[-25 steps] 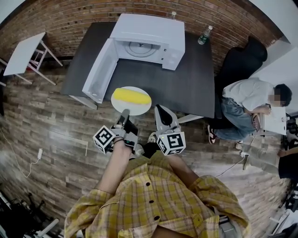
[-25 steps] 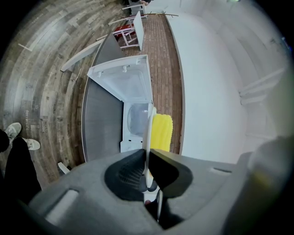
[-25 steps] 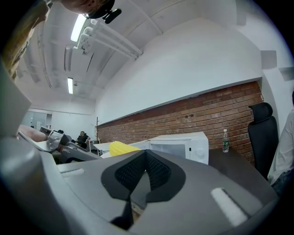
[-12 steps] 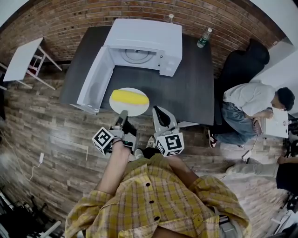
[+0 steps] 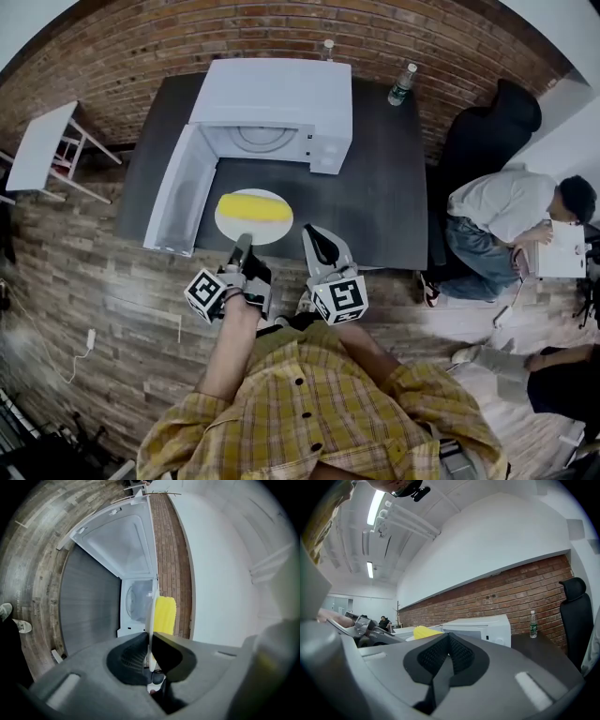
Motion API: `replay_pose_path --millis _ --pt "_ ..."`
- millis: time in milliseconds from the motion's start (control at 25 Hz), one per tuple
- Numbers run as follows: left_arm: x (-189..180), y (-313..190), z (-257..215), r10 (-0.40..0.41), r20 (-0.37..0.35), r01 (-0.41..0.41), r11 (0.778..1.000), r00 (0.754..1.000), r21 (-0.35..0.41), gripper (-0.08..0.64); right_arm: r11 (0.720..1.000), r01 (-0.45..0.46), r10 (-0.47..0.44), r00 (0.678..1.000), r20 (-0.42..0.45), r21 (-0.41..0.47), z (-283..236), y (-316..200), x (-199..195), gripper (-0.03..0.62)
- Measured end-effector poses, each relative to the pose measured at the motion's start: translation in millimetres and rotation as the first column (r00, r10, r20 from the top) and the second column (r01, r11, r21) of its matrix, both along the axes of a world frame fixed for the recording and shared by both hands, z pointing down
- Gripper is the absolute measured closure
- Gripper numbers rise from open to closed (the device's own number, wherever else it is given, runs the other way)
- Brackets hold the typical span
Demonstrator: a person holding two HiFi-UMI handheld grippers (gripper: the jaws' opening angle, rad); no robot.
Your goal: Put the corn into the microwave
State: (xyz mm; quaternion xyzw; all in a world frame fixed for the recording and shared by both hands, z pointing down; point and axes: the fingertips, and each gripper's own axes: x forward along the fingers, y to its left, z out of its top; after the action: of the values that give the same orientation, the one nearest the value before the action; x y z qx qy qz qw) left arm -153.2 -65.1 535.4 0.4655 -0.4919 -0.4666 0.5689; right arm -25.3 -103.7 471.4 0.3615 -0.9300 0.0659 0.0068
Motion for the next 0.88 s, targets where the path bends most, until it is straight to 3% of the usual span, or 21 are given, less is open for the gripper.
replay_pose_path --millis 600,880 --pt "-7.4 -42.7 8.7 0.008 -0.029 -0.008 1.0 1.0 -0.019 0.534 0.999 0.001 -0.001 1.0 0.001 -0.035 10.2 -31.6 -10.0 0.593" --pt "-29.9 -67.6 25.1 0.038 0.006 -0.037 0.997 0.999 -0.067 0.531 0.999 -0.037 0.037 0.999 -0.009 -0.039 10.2 -51.5 -27.1 0.592"
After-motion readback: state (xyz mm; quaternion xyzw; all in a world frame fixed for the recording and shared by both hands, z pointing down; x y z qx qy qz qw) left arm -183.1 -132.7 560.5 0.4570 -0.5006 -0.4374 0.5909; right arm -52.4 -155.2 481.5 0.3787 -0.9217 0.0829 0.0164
